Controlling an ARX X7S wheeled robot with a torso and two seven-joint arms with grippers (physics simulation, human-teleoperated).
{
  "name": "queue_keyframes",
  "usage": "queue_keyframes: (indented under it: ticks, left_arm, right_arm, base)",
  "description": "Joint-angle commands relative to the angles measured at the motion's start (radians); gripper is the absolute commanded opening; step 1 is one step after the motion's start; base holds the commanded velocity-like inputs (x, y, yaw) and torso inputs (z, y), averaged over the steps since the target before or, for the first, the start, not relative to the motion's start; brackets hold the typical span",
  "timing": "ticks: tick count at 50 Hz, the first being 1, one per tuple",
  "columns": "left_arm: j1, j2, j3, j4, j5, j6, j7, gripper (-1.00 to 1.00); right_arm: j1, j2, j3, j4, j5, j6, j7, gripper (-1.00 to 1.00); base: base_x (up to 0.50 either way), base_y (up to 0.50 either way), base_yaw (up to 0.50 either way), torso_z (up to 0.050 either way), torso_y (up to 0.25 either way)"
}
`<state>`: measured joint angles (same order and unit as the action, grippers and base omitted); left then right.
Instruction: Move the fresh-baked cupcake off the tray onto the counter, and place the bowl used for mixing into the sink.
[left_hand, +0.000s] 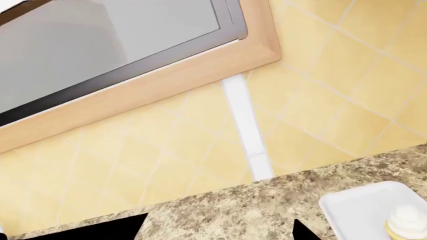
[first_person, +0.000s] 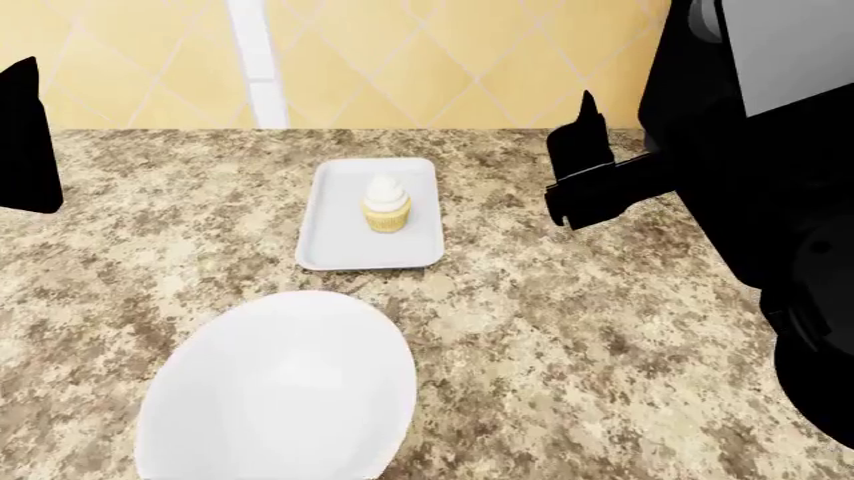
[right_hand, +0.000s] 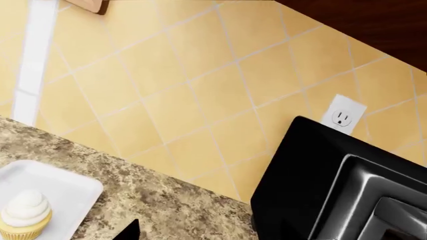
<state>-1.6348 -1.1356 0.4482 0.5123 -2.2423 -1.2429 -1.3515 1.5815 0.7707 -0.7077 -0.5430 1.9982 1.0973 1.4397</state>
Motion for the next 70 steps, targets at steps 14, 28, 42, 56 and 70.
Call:
queue_keyframes:
  ticks: [14,28,42,56,70]
  left_arm:
    - [-0.012,-0.005,0.017,0.000,0.009,0.006,0.008,1.00]
    - [0.009,-0.019,0.009,0.017,0.020,0.026,0.022,1.00]
    - [0.026,-0.043,-0.004,0.021,0.029,0.038,0.044,1.00]
    - [0.050,-0.054,-0.014,0.031,0.045,0.054,0.064,1.00]
    - [0.062,-0.060,-0.018,0.035,0.057,0.064,0.078,1.00]
  right_arm:
    - [0.001,0.003,-0.030,0.006,-0.023,0.001,-0.020,1.00]
    - [-0.034,-0.047,-0.032,0.037,0.011,-0.079,-0.031,1.00]
    - [-0.140,-0.227,0.052,0.217,-0.098,-0.272,-0.259,1.00]
    - [-0.216,-0.315,-0.011,0.320,-0.225,-0.293,-0.399,1.00]
    - [-0.293,-0.371,-0.066,0.385,-0.391,-0.344,-0.555,1.00]
  base:
    - [0.50,0.16,0.00,0.000,0.002]
    - [0.25,0.11,0.00,0.000,0.000]
    - [0.00,0.00,0.00,0.000,0.000]
    - [0.00,0.00,0.00,0.000,0.000]
    - [0.00,0.00,0.00,0.000,0.000]
